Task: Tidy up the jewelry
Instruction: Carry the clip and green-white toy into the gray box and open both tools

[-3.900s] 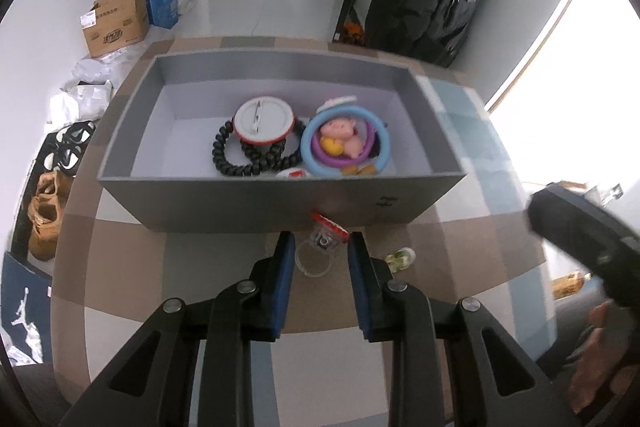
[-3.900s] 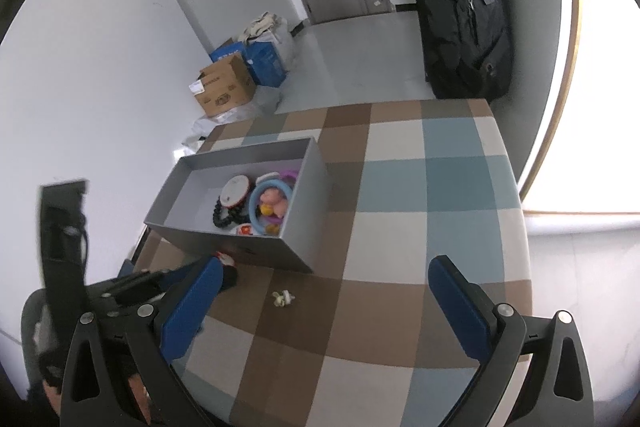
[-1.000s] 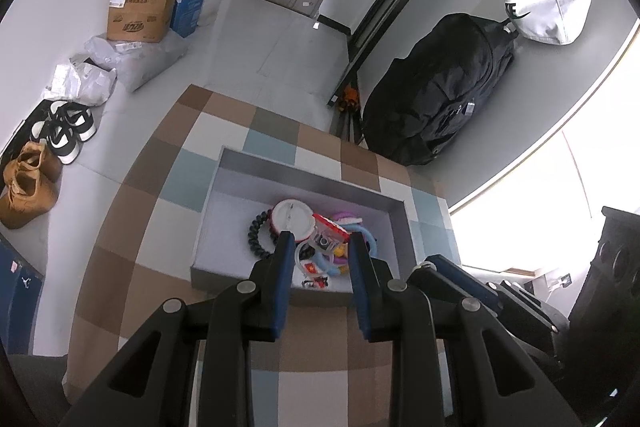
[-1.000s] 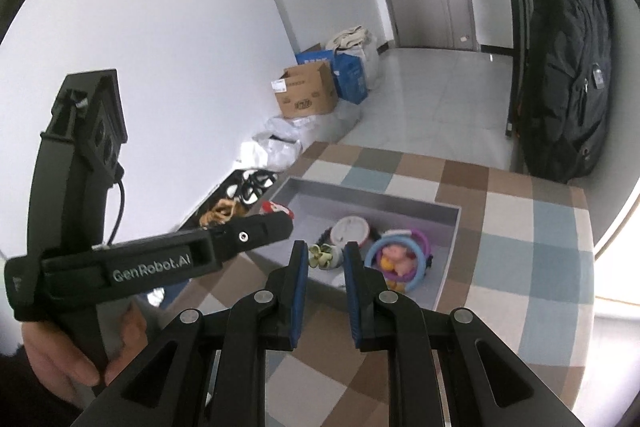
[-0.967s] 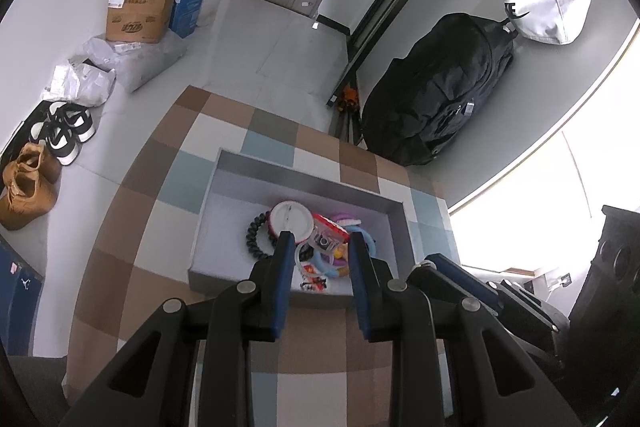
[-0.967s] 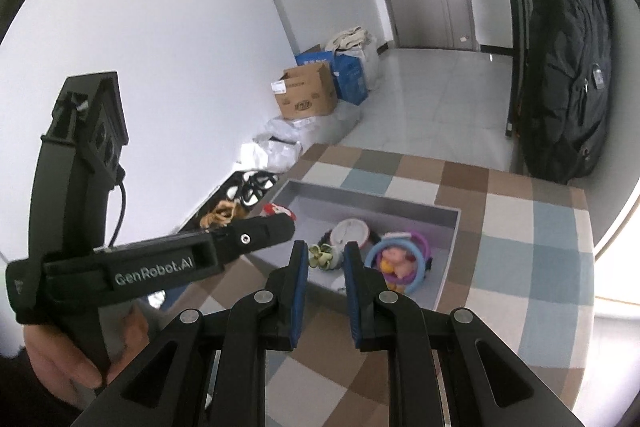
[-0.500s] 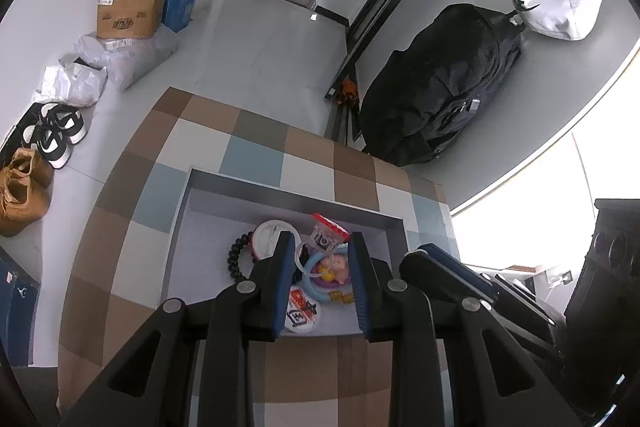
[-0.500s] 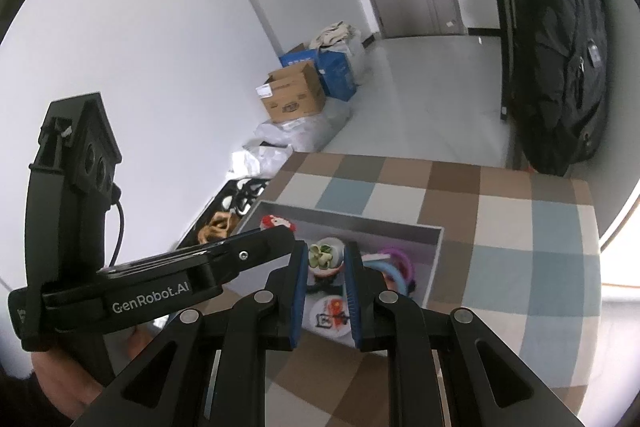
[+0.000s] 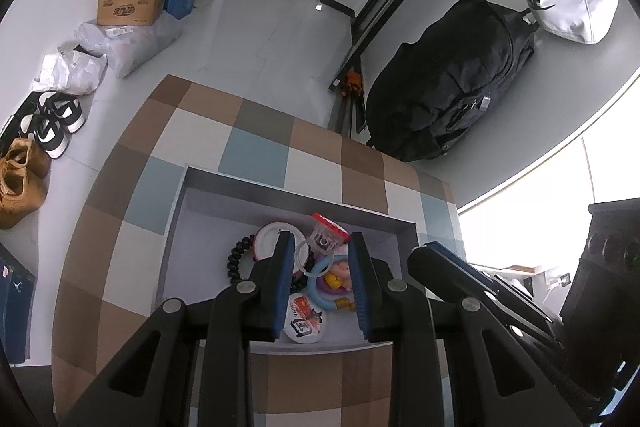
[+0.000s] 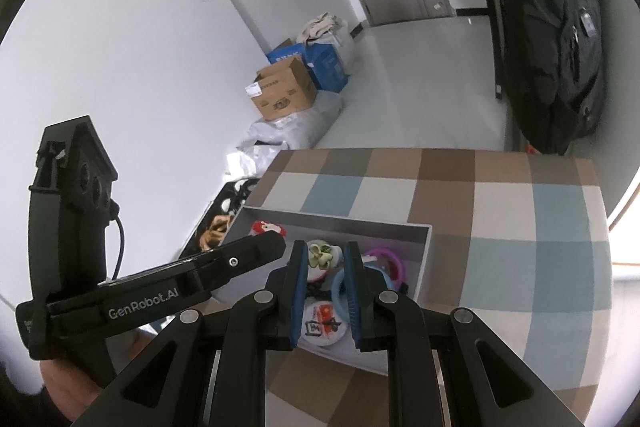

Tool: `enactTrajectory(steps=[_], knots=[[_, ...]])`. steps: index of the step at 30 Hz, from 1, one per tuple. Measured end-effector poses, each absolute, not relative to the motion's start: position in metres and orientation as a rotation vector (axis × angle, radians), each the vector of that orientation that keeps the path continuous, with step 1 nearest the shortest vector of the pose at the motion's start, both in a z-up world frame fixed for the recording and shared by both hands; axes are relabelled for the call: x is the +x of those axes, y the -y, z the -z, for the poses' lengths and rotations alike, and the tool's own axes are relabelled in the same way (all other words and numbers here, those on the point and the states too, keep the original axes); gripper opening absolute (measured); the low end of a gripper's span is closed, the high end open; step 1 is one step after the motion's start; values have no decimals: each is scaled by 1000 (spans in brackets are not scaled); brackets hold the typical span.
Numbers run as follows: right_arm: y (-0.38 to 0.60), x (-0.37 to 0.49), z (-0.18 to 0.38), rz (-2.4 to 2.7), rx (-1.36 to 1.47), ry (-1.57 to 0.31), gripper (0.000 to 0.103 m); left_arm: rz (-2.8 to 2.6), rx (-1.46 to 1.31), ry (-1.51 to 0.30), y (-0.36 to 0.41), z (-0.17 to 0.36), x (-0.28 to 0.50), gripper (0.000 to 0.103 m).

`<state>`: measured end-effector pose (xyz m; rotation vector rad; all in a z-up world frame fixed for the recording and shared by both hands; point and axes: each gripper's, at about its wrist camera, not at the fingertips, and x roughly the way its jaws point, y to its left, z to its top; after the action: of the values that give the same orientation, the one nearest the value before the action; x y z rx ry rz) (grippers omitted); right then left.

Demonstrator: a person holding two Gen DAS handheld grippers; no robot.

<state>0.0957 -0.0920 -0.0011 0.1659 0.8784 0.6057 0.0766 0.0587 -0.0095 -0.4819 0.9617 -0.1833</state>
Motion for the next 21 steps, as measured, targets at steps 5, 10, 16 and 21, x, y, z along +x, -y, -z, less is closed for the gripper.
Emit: enactTrajectory(steps=[5,10,16,21], knots=[[93,97,4,-600,172,-889,17,194,-471,-967,-56,10,77,22],[94,98,7,-590,183,-906,18,203,-481,-976,-55,12,79,22],[99,101,10,-564,215,-921,20,235,-543,-970,-60,11,81,24],[108,95,-3,-540,231,-854,56,230,-526,-968,-57,6,80,46]])
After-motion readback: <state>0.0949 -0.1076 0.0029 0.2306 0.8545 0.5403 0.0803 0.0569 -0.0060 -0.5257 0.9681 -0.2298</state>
